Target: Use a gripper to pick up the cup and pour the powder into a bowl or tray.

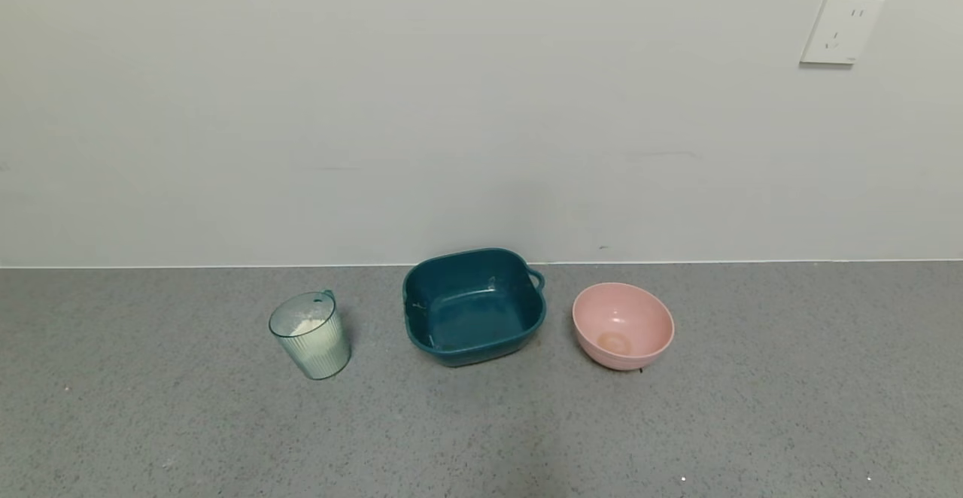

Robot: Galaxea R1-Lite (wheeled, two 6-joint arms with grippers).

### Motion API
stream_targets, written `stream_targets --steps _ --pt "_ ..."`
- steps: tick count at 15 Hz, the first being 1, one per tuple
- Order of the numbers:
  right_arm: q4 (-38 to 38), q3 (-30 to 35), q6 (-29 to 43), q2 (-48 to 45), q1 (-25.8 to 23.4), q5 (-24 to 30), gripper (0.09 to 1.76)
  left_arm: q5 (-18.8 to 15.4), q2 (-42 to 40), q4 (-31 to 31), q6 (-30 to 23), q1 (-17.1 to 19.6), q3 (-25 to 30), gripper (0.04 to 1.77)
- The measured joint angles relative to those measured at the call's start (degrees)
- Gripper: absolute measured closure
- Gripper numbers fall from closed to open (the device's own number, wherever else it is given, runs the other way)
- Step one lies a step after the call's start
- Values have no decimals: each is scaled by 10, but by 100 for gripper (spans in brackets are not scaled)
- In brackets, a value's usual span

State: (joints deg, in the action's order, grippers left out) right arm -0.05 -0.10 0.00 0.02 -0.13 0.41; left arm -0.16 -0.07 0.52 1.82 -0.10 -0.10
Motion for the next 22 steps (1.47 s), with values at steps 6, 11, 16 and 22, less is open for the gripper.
stream_targets --steps 6,11,16,22 --pt "0 0 0 0 0 0 14 -5 0 -9 2 0 -2 9" --pt "0 0 0 0 0 0 14 -21 18 22 1 0 -88 9" --pt "0 0 0 0 0 0 14 -26 139 28 1 -7 -167 9" --pt "0 0 0 0 0 0 14 -25 370 -16 1 -12 -237 9"
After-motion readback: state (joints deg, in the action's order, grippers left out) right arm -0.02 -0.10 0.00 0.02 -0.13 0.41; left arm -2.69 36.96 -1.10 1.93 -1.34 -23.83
